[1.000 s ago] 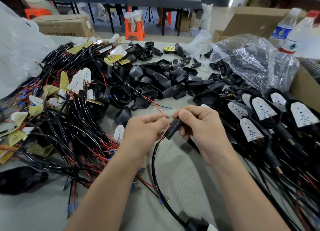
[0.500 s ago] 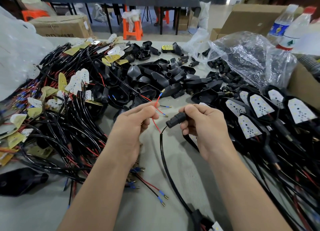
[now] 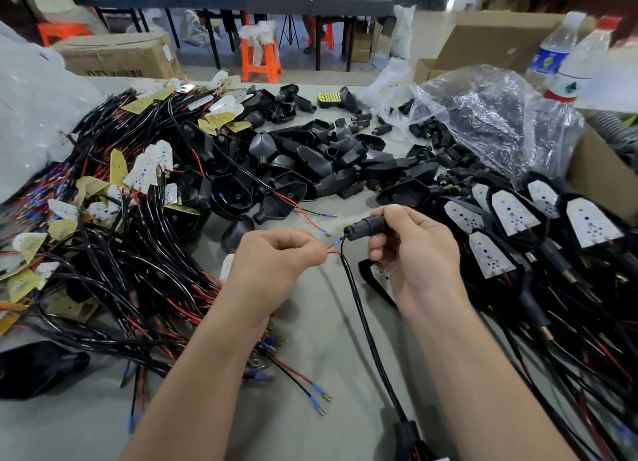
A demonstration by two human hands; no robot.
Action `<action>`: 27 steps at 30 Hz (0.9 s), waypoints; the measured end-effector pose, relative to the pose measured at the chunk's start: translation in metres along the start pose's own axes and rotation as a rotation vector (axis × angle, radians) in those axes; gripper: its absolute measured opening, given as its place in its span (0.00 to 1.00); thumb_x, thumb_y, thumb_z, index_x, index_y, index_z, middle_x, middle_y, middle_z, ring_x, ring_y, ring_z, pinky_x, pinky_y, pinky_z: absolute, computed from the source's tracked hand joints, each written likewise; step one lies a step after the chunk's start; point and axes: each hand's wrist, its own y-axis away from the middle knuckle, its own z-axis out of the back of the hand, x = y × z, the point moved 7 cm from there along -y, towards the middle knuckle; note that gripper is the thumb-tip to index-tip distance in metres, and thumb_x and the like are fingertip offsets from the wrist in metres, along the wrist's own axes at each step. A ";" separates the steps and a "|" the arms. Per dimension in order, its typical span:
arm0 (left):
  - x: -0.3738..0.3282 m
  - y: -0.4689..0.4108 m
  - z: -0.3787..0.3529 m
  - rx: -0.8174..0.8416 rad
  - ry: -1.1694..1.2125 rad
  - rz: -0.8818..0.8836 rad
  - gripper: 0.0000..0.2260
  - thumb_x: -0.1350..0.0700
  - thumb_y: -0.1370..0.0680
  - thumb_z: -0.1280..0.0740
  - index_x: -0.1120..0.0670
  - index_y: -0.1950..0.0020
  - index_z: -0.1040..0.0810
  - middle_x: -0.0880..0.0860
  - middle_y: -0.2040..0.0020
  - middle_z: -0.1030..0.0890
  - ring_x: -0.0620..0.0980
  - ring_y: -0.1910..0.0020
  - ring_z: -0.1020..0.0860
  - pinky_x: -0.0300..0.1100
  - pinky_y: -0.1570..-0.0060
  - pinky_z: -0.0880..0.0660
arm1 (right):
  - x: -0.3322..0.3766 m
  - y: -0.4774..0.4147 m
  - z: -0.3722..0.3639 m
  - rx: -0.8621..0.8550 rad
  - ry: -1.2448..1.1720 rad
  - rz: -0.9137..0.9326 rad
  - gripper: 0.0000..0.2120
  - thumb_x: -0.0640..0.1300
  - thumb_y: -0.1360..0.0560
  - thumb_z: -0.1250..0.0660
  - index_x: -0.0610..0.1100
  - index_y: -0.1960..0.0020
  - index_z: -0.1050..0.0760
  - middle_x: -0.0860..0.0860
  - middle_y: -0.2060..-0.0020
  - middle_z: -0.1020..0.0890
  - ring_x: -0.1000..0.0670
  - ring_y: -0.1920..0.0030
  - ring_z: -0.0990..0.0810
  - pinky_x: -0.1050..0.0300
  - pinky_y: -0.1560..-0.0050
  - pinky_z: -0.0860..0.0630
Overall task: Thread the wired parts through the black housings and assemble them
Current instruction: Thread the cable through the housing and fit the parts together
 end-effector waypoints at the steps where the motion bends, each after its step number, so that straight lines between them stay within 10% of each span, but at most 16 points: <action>1: 0.000 0.000 -0.001 0.004 0.009 -0.005 0.06 0.62 0.29 0.25 0.55 0.67 0.15 0.44 0.62 0.16 0.40 0.58 0.22 0.35 0.54 0.29 | 0.001 0.000 0.000 0.000 -0.003 0.006 0.12 0.37 0.17 0.38 0.39 0.58 0.21 0.47 0.74 0.22 0.52 0.77 0.28 0.63 0.78 0.32; 27: 0.000 0.003 -0.001 -0.018 -0.050 -0.025 0.07 0.59 0.30 0.22 0.51 0.67 0.14 0.45 0.60 0.14 0.43 0.59 0.19 0.32 0.57 0.25 | 0.007 -0.007 0.005 0.074 0.173 0.135 0.16 0.36 0.19 0.36 0.44 0.63 0.18 0.48 0.74 0.24 0.51 0.76 0.29 0.60 0.77 0.33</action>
